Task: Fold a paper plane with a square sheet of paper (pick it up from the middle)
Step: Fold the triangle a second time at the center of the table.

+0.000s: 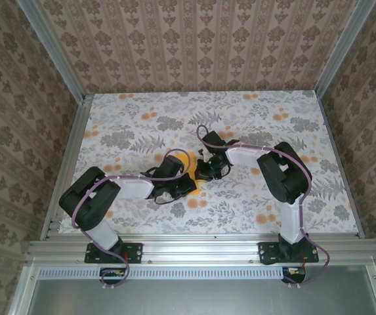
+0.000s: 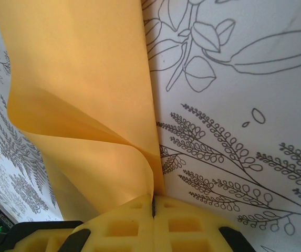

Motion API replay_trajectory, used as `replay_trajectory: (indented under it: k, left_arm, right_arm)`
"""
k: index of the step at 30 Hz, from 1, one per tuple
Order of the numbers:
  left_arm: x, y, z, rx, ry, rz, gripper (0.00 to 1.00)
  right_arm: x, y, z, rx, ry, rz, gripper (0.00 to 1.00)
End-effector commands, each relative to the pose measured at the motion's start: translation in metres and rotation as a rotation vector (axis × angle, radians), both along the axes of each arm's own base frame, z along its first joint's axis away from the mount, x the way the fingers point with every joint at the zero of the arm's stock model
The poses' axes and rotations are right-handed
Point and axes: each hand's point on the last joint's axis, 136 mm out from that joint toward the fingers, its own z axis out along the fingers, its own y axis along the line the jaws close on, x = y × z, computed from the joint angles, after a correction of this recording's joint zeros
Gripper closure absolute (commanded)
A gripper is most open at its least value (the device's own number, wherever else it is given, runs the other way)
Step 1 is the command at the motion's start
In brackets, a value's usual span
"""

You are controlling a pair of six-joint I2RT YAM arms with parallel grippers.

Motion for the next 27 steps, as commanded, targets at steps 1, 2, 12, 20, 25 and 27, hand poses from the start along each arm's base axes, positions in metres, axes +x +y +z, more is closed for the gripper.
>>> replay_trajectory:
  k: [1,2,12,20,25,27]
  left_arm:
    - [0.004,-0.006,0.001,-0.010,-0.010,0.003,0.91]
    - [0.004,-0.006,0.000,-0.011,-0.010,0.002,0.91]
    - [0.003,-0.004,0.012,-0.025,-0.043,0.002,0.87]
    - [-0.006,0.006,0.006,0.009,-0.018,0.010,0.85]
    - [-0.006,0.006,0.003,0.022,-0.017,0.010,0.87]
    - [-0.005,0.006,0.002,0.026,-0.016,0.011,0.88]
  right_arm:
    - [-0.028,-0.042,-0.067,-0.236,0.123,-0.037,0.94]
    - [-0.028,-0.043,-0.068,-0.237,0.126,-0.039,0.94]
    - [-0.030,-0.045,-0.072,-0.245,0.142,-0.046,0.94]
    - [-0.029,-0.046,-0.075,-0.248,0.151,-0.051,0.94]
    - [-0.030,-0.046,-0.075,-0.247,0.152,-0.052,0.95]
    - [-0.030,-0.046,-0.075,-0.247,0.152,-0.052,0.94]
